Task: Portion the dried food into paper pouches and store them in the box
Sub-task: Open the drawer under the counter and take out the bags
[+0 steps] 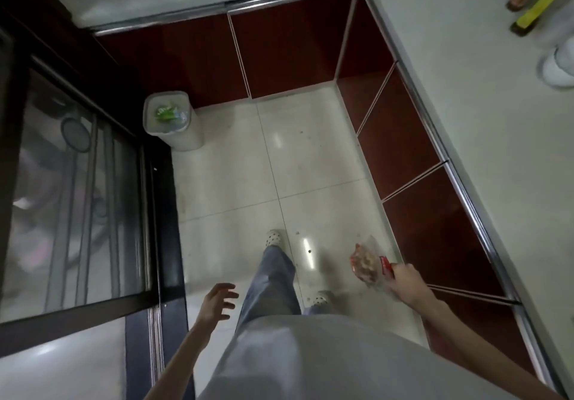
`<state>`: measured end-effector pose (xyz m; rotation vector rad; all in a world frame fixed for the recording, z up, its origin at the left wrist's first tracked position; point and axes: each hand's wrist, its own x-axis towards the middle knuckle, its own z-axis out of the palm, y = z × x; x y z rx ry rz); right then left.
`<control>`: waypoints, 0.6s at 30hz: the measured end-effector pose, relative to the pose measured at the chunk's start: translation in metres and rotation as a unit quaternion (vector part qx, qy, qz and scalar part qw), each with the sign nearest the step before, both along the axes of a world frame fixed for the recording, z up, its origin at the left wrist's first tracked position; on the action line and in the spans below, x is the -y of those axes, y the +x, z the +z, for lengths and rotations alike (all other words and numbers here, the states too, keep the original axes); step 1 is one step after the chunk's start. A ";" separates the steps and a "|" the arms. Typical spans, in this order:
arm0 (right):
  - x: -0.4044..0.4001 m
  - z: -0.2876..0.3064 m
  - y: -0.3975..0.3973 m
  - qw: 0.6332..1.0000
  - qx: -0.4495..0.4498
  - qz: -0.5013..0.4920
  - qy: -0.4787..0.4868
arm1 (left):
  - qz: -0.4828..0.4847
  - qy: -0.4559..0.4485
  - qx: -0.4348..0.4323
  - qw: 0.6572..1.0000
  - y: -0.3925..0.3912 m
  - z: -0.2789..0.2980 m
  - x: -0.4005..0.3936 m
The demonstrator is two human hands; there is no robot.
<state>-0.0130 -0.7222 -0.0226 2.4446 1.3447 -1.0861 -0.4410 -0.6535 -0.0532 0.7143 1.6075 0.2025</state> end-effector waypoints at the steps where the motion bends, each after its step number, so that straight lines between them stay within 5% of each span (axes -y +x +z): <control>1: -0.010 -0.002 0.001 1.000 -0.001 -0.002 -0.013 | -0.004 -0.003 0.001 1.000 0.000 0.000 -0.017; 18: -0.098 -0.026 -0.008 0.970 0.000 -0.205 -0.133 | -0.150 0.030 -0.012 0.988 0.075 0.030 -0.345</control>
